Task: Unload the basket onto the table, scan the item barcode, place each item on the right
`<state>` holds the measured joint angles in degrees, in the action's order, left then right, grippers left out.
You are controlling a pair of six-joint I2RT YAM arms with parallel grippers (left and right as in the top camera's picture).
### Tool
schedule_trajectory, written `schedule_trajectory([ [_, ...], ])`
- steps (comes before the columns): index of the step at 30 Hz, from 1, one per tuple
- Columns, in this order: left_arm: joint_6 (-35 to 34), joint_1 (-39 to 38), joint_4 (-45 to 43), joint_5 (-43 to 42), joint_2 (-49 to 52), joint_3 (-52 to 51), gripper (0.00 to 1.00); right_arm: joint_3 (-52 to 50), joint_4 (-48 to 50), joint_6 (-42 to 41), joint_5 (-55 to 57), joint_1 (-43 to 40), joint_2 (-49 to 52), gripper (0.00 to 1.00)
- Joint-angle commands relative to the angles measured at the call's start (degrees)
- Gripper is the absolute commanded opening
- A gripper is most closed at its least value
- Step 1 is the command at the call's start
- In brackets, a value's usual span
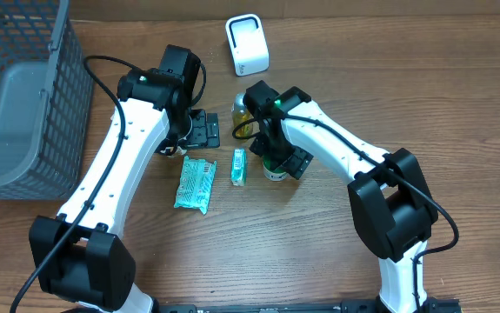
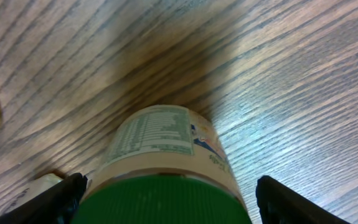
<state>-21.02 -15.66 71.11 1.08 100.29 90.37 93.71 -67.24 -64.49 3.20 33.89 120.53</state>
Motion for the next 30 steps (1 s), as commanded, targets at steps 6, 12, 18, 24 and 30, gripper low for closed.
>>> schedule_trajectory([
  [6,-0.4,0.3,0.0,-0.3,-0.2,0.2,0.99,-0.2,0.1,1.6,0.2,0.1,0.0,0.68],
  [12,-0.4,0.3,0.0,-0.3,-0.2,0.2,1.0,-0.2,-0.5,3.5,0.2,0.1,0.0,0.57],
  [18,-0.4,0.3,0.0,-0.3,-0.2,0.2,1.0,-0.2,-1.9,4.5,1.9,0.1,0.0,0.57],
  [24,-0.4,0.3,0.0,-0.3,-0.2,0.2,1.0,-0.2,-1.9,18.2,1.9,0.1,0.0,0.57],
  [30,-0.4,0.3,0.0,-0.3,-0.2,0.2,1.0,-0.2,-2.2,32.0,1.9,0.1,0.0,0.55],
])
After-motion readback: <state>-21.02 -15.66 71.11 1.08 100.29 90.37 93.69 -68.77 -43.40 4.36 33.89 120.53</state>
